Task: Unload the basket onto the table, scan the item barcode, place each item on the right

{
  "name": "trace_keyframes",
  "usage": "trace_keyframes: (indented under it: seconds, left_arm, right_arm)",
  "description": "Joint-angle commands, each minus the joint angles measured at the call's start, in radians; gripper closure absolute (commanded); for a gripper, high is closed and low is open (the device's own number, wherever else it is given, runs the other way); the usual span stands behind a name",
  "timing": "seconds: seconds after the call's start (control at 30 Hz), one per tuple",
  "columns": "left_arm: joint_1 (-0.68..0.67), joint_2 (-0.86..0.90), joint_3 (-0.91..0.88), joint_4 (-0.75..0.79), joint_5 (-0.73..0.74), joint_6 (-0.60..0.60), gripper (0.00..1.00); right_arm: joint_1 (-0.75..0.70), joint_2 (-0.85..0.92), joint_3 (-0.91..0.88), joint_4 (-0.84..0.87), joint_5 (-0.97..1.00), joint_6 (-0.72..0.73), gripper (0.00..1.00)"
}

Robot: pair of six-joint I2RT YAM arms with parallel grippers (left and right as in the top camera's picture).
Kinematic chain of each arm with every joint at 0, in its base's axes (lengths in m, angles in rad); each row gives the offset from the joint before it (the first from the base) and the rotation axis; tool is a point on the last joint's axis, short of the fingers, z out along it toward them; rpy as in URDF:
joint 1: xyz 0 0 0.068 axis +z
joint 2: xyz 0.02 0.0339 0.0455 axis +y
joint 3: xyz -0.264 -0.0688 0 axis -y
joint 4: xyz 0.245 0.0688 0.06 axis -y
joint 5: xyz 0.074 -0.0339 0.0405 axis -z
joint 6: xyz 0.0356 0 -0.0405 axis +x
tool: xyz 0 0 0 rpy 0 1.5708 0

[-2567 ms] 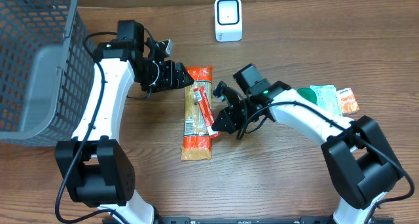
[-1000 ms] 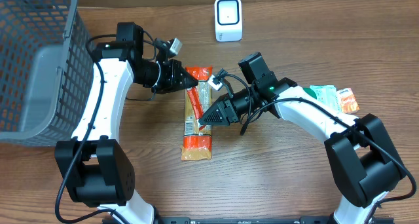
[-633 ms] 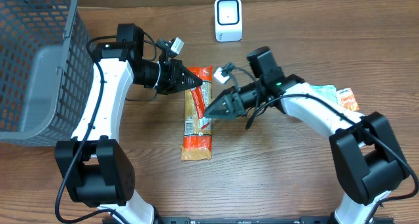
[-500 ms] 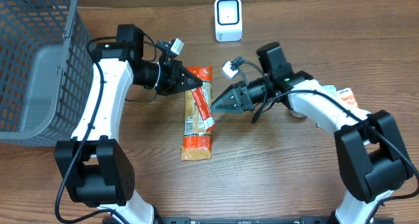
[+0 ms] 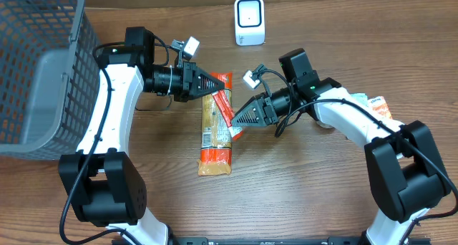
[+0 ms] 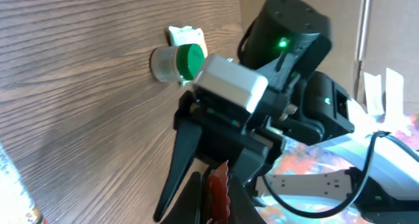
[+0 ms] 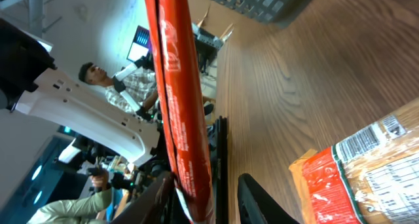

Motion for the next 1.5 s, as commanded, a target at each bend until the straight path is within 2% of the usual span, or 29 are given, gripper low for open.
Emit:
trace_keyframes:
  seconds: [0.0, 0.33, 0.63, 0.7, 0.73, 0.77, 0.8, 0.93, 1.03, 1.17, 1.2, 1.27, 1.33, 1.47]
  left_arm:
    - [0.006, -0.005, 0.006, 0.01, 0.057, 0.038, 0.96]
    - [0.005, -0.005, 0.006, 0.031, 0.057, 0.041, 0.96]
    - [0.005, -0.005, 0.006, 0.038, 0.055, 0.041, 0.95]
    - [0.005, -0.005, 0.006, 0.047, 0.048, 0.041, 0.89]
    - [0.005, -0.005, 0.006, 0.055, 0.038, 0.041, 0.75]
    - [0.005, -0.005, 0.006, 0.066, 0.019, 0.04, 0.57]
    - [0.005, -0.005, 0.006, 0.076, 0.0, 0.04, 0.47]
    - [0.005, -0.005, 0.006, 0.124, -0.072, 0.037, 0.26]
    - [0.008, -0.005, 0.006, 0.193, -0.132, -0.021, 0.22]
    - [0.03, -0.005, 0.006, 0.293, -0.267, -0.158, 0.2]
    - [0.043, -0.005, 0.006, 0.326, -0.352, -0.206, 0.2]
    - [0.055, -0.005, 0.006, 0.344, -0.456, -0.243, 0.2]
    - [0.064, -0.005, 0.006, 0.345, -0.561, -0.265, 0.2]
    - [0.069, -0.005, 0.006, 0.305, -0.802, -0.266, 0.16]
  right_arm:
    - [0.003, -0.027, -0.004, -0.019, -0.029, -0.03, 0.7]
    - [0.003, -0.027, -0.004, -0.07, -0.098, -0.087, 0.76]
    - [0.003, -0.027, -0.005, -0.075, -0.014, -0.086, 0.96]
    - [0.005, -0.027, -0.005, -0.089, 0.048, -0.087, 0.96]
    - [0.006, -0.027, -0.005, -0.097, 0.078, -0.087, 0.96]
    - [0.007, -0.027, -0.005, -0.107, 0.117, -0.087, 0.96]
    - [0.01, -0.027, -0.005, -0.119, 0.159, -0.087, 0.96]
    - [0.02, -0.027, -0.005, -0.147, 0.238, -0.132, 0.96]
    - [0.024, -0.027, -0.005, -0.176, 0.286, -0.185, 0.96]
    - [0.024, -0.027, -0.005, -0.207, 0.377, -0.184, 0.96]
    - [0.024, -0.027, -0.005, -0.22, 0.416, -0.183, 0.91]
    - [0.024, -0.027, -0.005, -0.246, 0.45, -0.183, 0.89]
    - [0.024, -0.027, -0.005, -0.264, 0.457, -0.183, 0.95]
    - [0.024, -0.027, -0.005, -0.293, 0.55, -0.208, 0.96]
